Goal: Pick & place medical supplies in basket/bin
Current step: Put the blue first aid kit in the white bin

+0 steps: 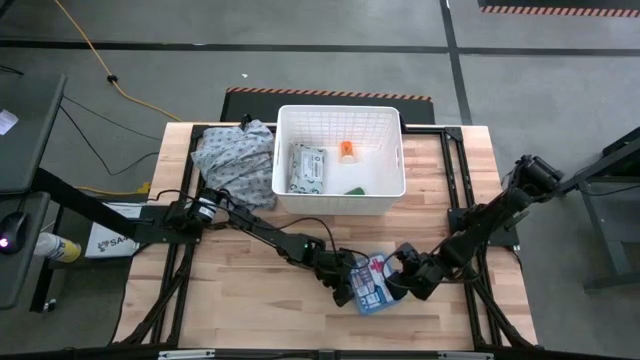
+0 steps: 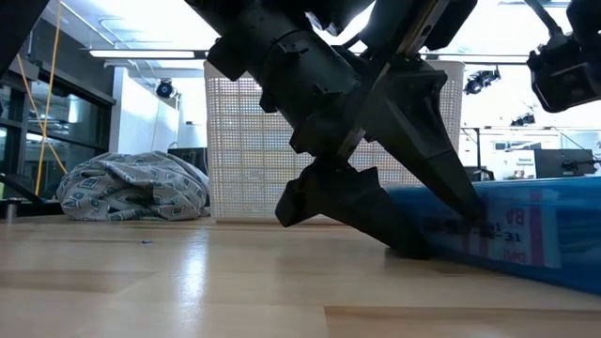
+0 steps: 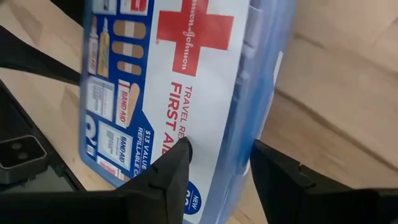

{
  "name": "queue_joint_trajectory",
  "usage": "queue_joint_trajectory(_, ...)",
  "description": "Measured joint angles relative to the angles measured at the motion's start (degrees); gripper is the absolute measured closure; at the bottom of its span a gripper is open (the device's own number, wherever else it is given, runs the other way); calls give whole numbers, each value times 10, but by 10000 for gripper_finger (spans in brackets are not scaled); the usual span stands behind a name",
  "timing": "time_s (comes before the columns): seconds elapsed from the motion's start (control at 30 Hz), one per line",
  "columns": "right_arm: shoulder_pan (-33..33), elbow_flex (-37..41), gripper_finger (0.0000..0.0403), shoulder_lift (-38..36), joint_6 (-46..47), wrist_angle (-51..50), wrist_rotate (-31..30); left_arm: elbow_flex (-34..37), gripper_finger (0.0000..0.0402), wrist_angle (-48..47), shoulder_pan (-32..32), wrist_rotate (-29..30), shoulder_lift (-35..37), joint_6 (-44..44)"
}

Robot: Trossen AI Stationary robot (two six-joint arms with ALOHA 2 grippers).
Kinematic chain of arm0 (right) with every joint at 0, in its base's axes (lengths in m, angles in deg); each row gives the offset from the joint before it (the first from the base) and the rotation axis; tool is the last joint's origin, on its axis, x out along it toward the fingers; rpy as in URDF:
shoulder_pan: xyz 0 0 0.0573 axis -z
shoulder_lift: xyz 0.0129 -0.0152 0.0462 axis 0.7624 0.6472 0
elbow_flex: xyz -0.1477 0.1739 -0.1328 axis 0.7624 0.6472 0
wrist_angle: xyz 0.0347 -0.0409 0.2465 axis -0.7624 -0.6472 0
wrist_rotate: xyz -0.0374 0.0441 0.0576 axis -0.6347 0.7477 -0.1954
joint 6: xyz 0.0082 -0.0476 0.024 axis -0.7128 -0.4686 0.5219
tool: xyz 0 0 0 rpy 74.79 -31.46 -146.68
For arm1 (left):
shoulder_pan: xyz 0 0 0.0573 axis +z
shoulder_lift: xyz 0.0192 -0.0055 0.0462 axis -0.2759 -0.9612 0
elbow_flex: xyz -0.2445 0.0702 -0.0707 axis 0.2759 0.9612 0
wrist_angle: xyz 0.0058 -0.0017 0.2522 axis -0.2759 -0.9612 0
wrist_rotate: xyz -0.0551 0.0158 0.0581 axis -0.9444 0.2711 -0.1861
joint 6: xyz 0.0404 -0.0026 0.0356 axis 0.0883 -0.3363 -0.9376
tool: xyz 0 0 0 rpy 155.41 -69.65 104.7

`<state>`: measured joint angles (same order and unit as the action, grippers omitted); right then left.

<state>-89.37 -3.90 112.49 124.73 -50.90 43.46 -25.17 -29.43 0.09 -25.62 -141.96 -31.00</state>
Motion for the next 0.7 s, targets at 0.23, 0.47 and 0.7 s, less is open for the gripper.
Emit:
queue_joint_trajectory(0.23,0,0,248,-11,-4,-6,-16,0,163,1,0,5,0,0)
queue_joint_trajectory(0.47,0,-1,247,-12,-4,-4,-17,0,163,2,0,9,0,0)
queue_joint_trajectory(0.7,0,-2,243,-13,-4,-5,-17,0,163,1,0,11,0,0)
